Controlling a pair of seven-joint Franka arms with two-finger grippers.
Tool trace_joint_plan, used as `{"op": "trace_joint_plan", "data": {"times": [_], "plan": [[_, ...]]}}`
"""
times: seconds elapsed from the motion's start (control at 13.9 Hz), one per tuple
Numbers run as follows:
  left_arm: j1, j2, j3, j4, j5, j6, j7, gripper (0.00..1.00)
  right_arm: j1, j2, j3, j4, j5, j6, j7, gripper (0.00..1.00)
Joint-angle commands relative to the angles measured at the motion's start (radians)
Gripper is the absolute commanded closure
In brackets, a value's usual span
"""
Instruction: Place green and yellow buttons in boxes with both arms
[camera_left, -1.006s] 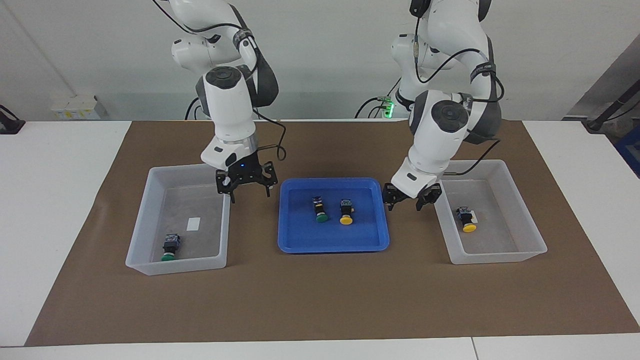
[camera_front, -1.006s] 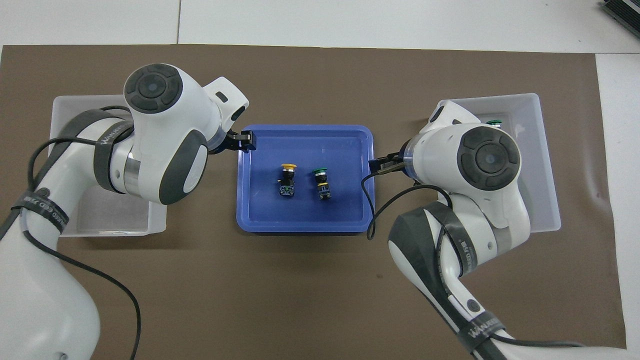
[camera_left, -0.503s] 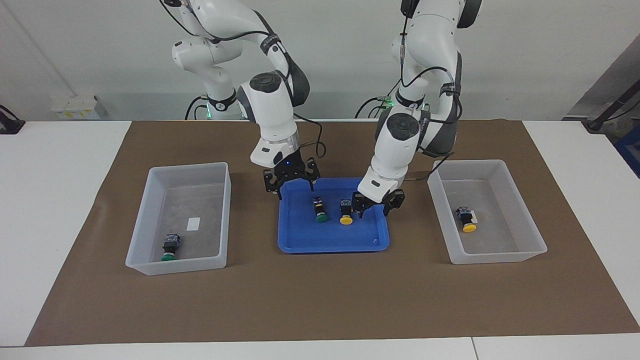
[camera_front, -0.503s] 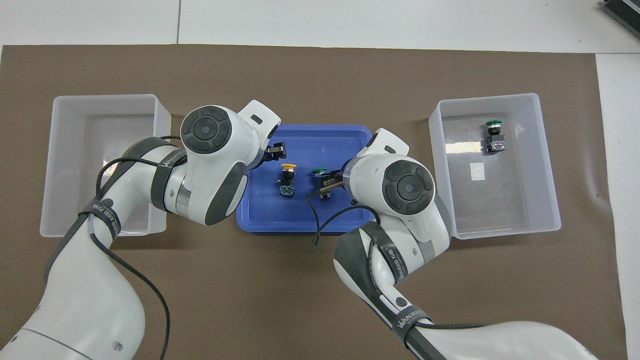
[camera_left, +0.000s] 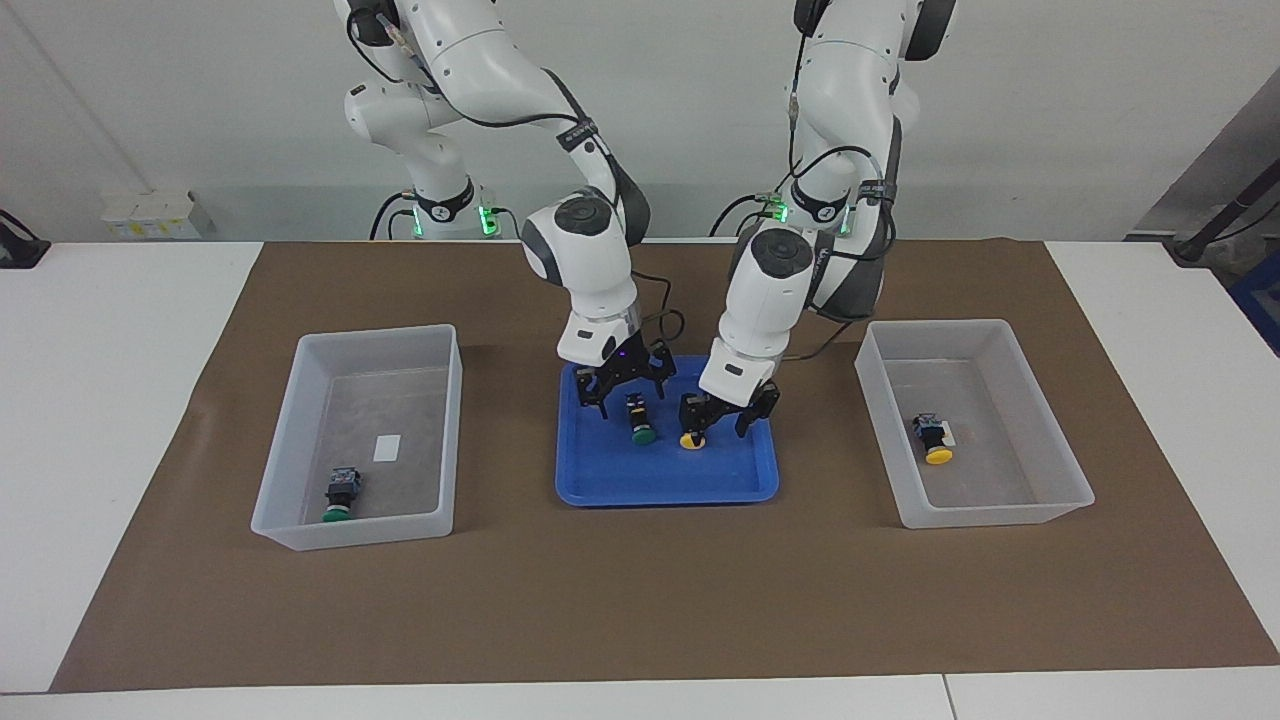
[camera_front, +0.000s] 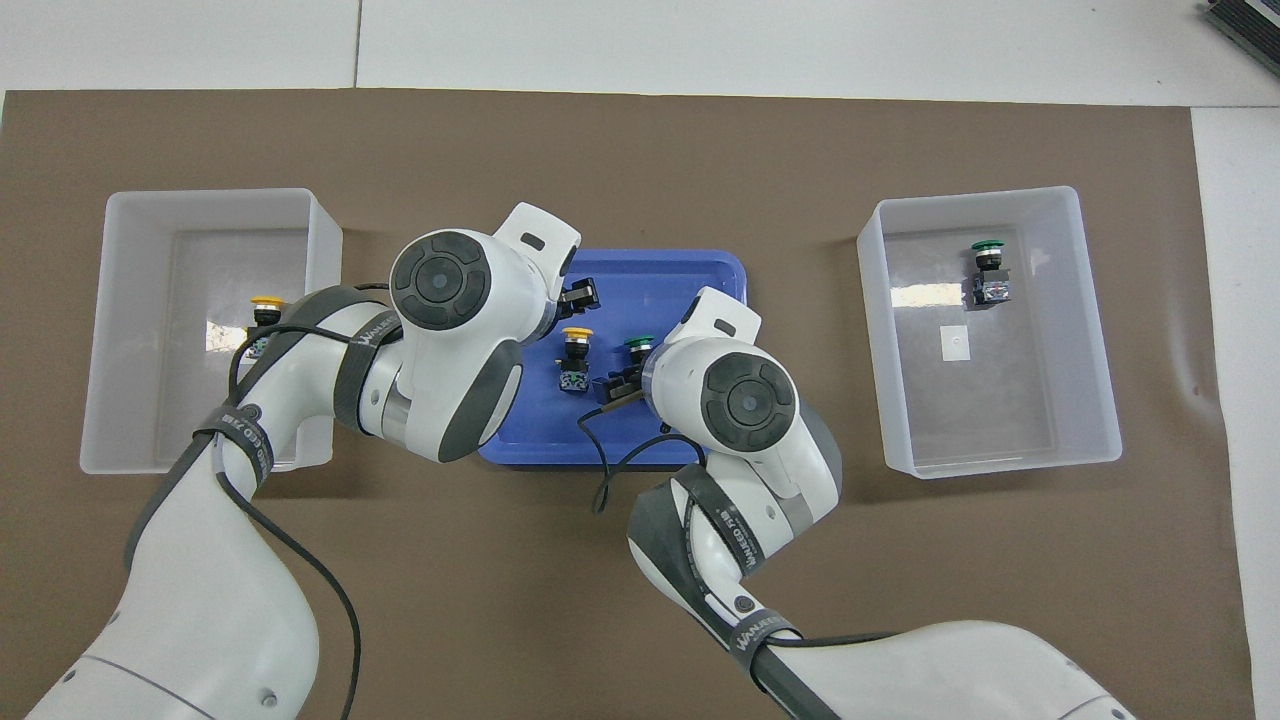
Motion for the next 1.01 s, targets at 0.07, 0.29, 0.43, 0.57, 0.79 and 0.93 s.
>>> {"op": "trace_joint_plan", "data": {"times": [0.07,0.29,0.43,0.57,0.79,0.93], "plan": [[-0.038,0.027,0.014,-0.016,-0.019,0.083,-0.056,0.25,0.016,0.017,-0.005,-0.019,-0.05,0.021,0.018,0.15],[-0.039,0.04,0.014,-0.024,-0.019,0.092,-0.064,0.25,0.005,0.014,-0.008,-0.019,-0.075,0.022,0.017,1.0],[-0.041,0.037,0.014,-0.045,-0.019,0.094,-0.064,0.25,-0.009,-0.001,-0.01,-0.021,-0.075,0.019,0.017,1.0],[-0.059,0.034,0.014,-0.07,-0.021,0.112,-0.069,0.25,-0.027,-0.036,-0.01,-0.048,-0.076,0.015,0.015,1.0],[-0.068,0.03,0.014,-0.088,-0.021,0.118,-0.07,0.25,-0.078,-0.162,-0.008,-0.145,-0.076,-0.011,0.018,1.0],[-0.077,0.029,0.014,-0.097,-0.019,0.123,-0.102,0.26,-0.107,-0.225,-0.01,-0.191,-0.076,-0.024,0.02,1.0]]}}
